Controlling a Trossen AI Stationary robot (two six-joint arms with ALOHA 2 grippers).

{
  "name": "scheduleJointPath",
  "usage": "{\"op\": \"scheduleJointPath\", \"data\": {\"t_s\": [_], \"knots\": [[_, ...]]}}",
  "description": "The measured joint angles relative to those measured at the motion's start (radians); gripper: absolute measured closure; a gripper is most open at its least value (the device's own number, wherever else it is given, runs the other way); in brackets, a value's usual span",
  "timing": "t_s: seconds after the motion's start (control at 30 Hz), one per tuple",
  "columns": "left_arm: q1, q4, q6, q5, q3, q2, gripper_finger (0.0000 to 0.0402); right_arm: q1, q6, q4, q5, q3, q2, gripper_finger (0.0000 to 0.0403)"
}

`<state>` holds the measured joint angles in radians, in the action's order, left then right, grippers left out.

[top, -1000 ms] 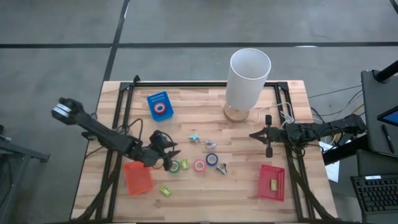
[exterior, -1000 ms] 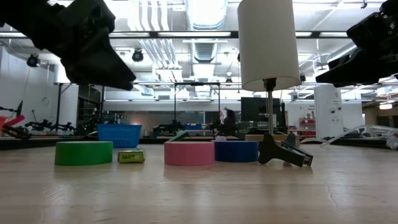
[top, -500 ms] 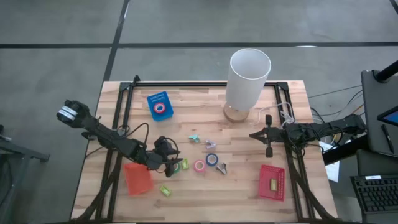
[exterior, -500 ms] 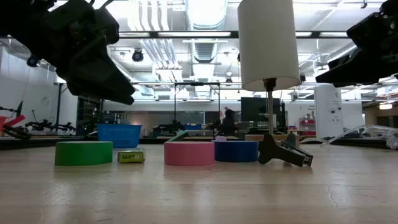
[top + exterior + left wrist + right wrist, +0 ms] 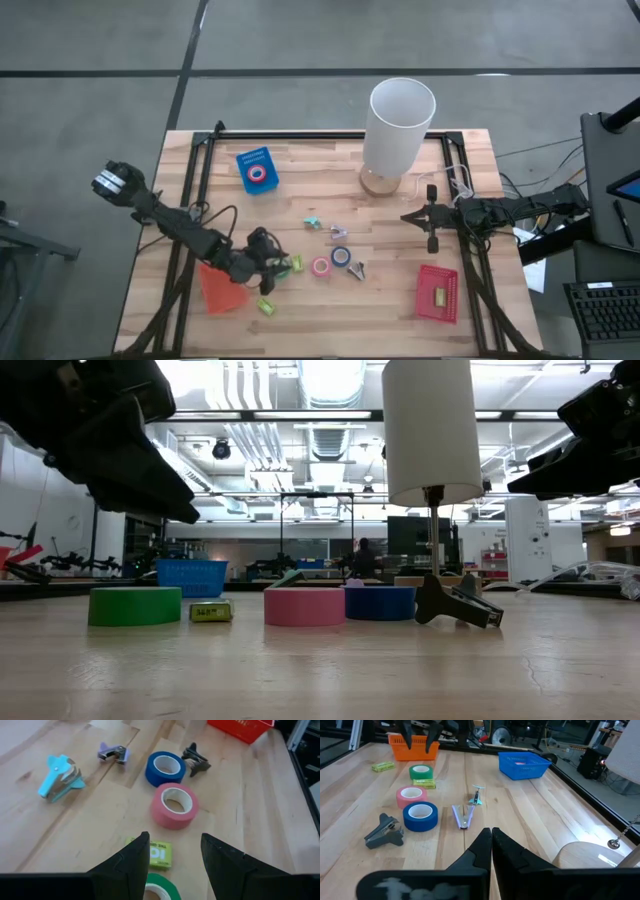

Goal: Pick and place Stapler, Stapler remover, tape
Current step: Put the green tape into the blue basket

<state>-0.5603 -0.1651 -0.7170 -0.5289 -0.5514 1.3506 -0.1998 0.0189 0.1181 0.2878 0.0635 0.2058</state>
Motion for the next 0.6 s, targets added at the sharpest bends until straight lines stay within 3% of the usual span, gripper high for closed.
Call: {"op": "scheduleJointPath", "data": {"t_s": [0.6], "knots": [[-0.019,0.001,-0.018,0.023,0.000,0.000,0.0223,0.000,0.000,0.000,0.000,0.000,0.000,0.0394]]}}
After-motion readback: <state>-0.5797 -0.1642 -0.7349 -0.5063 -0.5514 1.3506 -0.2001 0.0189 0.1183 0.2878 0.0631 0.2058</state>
